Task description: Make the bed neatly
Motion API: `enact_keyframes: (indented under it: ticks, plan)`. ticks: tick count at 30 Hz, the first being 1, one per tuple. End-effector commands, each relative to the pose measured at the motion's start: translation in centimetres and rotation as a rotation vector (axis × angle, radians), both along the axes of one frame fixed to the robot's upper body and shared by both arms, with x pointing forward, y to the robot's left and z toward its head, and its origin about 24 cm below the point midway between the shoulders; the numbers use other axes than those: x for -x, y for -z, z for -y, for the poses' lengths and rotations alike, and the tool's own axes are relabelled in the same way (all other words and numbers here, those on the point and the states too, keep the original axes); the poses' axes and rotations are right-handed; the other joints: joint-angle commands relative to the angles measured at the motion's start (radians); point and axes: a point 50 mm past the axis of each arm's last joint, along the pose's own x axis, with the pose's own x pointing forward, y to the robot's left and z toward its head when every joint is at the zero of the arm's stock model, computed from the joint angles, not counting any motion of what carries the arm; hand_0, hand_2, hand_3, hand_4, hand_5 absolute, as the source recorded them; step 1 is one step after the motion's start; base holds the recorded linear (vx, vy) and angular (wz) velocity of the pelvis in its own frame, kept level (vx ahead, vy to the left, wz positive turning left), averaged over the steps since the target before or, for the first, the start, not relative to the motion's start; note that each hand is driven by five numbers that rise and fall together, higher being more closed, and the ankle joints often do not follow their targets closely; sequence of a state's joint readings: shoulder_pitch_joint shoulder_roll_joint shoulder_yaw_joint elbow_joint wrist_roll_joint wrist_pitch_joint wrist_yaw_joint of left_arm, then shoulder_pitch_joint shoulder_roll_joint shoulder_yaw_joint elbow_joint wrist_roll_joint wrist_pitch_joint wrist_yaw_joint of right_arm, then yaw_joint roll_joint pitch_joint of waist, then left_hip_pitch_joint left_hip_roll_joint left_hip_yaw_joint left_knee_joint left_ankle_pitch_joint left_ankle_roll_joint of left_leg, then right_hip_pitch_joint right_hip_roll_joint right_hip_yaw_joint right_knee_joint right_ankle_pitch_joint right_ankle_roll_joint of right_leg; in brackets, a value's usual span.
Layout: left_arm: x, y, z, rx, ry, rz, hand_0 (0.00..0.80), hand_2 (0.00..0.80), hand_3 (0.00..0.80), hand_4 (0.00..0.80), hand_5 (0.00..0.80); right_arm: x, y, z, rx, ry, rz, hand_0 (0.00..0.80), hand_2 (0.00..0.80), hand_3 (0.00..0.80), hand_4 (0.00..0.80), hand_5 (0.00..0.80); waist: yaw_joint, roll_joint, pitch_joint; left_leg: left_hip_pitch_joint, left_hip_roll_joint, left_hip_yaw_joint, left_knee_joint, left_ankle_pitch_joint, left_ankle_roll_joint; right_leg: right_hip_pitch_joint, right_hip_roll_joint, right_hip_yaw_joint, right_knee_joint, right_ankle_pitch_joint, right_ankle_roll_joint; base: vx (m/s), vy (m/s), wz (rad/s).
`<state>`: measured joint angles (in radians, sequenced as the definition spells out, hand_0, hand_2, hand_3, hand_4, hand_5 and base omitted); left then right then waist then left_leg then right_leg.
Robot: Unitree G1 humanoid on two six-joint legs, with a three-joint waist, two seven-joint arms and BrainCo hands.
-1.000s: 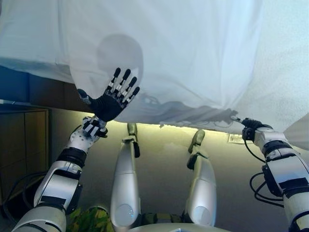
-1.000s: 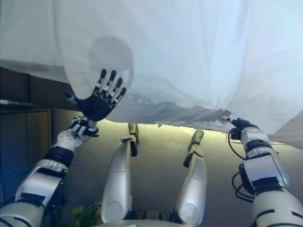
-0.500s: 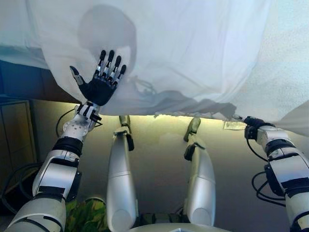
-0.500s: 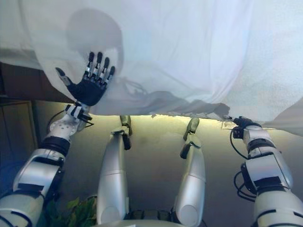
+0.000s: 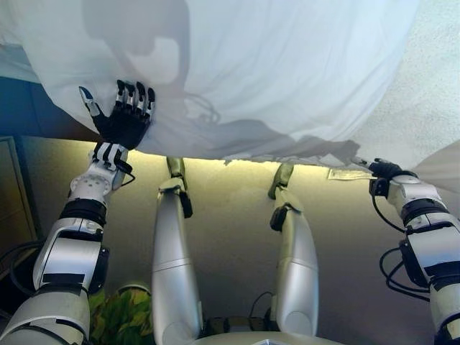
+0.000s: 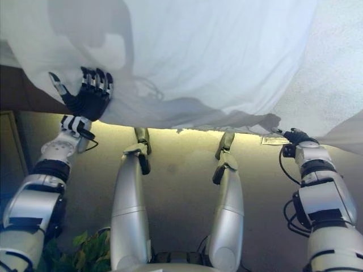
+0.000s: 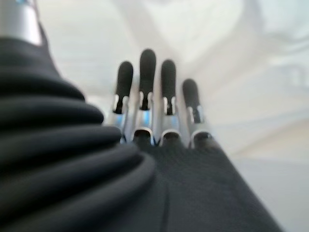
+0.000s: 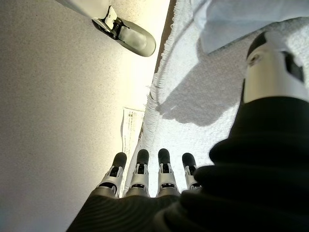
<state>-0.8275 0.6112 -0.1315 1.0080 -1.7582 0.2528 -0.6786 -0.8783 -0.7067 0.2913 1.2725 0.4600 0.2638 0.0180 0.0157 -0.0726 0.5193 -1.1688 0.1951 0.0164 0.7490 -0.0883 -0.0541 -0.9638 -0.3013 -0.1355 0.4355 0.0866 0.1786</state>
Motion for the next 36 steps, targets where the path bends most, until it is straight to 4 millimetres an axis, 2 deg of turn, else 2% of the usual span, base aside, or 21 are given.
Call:
enact_keyframes:
  ticks: [1,6,12,16,20,29,30,31,36]
  plan:
    - [0.7,1.0,-3.6,0.077,-0.164,-0.135,0.0,0.0,0.0,0.0,0.0,1.8,-1.5,3.5,0.08,0.076,-0.002,0.0,0.0,0.0,0.0,0.0,0.021,0.001,0.001,0.072,-0.005,-0.072,-0.087,-0.017,-0.036,-0.075,0.002,0.022,0.116,0.0,-0.001,-0.032,-0.013,-0.03]
    - [1.1,1.4,-5.1,0.097,-0.216,-0.204,0.0,0.0,0.0,0.0,0.0,1.7,-2.3,3.9,0.087,0.081,0.017,0.0,0.0,0.0,0.0,0.0,0.021,0.001,0.001,0.057,-0.004,-0.079,-0.075,-0.019,-0.039,-0.09,0.003,0.022,0.125,-0.005,-0.002,-0.039,-0.012,-0.03]
    - [1.9,2.2,-6.4,0.089,-0.259,-0.273,0.0,0.0,0.0,0.0,0.0,2.1,-2.2,4.3,0.075,0.092,0.023,0.0,0.0,0.0,0.0,0.0,0.024,0.002,0.001,0.061,0.001,-0.08,-0.071,-0.021,-0.042,-0.088,0.002,0.019,0.126,-0.01,-0.005,-0.034,-0.035,-0.02]
    - [2.9,3.2,-7.5,0.109,-0.279,-0.301,0.0,0.0,0.0,0.0,0.0,2.6,-2.0,4.8,0.07,0.106,0.028,0.0,0.0,0.0,0.0,0.0,0.027,0.013,0.001,0.083,0.0,-0.076,-0.079,-0.021,-0.045,-0.071,-0.003,0.017,0.122,-0.015,-0.006,-0.012,-0.024,0.0]
    - [3.9,5.1,-7.8,0.144,-0.289,-0.361,0.0,0.0,0.0,0.0,0.0,2.7,-1.7,4.8,0.065,0.116,0.031,0.0,0.0,0.0,0.0,0.0,0.033,0.029,0.001,0.124,-0.002,-0.067,-0.094,-0.021,-0.047,-0.04,-0.01,0.017,0.116,-0.024,-0.007,-0.006,-0.021,-0.01]
    - [6.1,9.1,-7.2,0.157,-0.241,-0.441,0.0,0.0,0.0,0.0,0.0,3.9,0.9,4.7,0.022,0.114,0.002,0.0,0.0,0.0,0.0,0.0,0.05,0.037,0.001,0.295,0.008,-0.029,-0.137,-0.026,-0.048,0.126,-0.032,-0.017,0.093,-0.058,-0.007,0.007,-0.081,0.08]
    - [6.5,9.6,-7.1,0.155,-0.233,-0.456,0.0,0.0,0.0,0.0,0.0,4.2,1.5,4.6,0.016,0.117,-0.006,0.0,0.0,0.0,0.0,0.0,0.053,0.037,0.001,0.326,0.01,-0.023,-0.145,-0.026,-0.05,0.158,-0.037,-0.023,0.087,-0.061,-0.006,0.113,-0.097,0.03]
    - [6.8,10.0,-7.1,0.15,-0.229,-0.469,0.0,0.0,0.0,0.0,0.0,4.4,1.8,4.6,0.012,0.117,-0.015,0.0,0.0,0.0,0.0,0.0,0.056,0.038,0.001,0.365,0.015,-0.022,-0.145,-0.053,-0.057,0.194,-0.036,-0.022,0.093,-0.088,0.005,0.12,-0.098,0.03]
    - [8.3,11.9,-7.1,0.134,-0.215,-0.527,0.0,0.0,0.0,0.0,0.0,5.7,3.6,4.7,-0.013,0.129,-0.054,0.0,0.0,0.0,0.0,0.0,0.067,0.036,-0.005,0.504,0.022,0.004,-0.17,-0.062,-0.068,0.343,-0.056,-0.04,0.052,-0.099,0.007,0.074,-0.096,0.07]
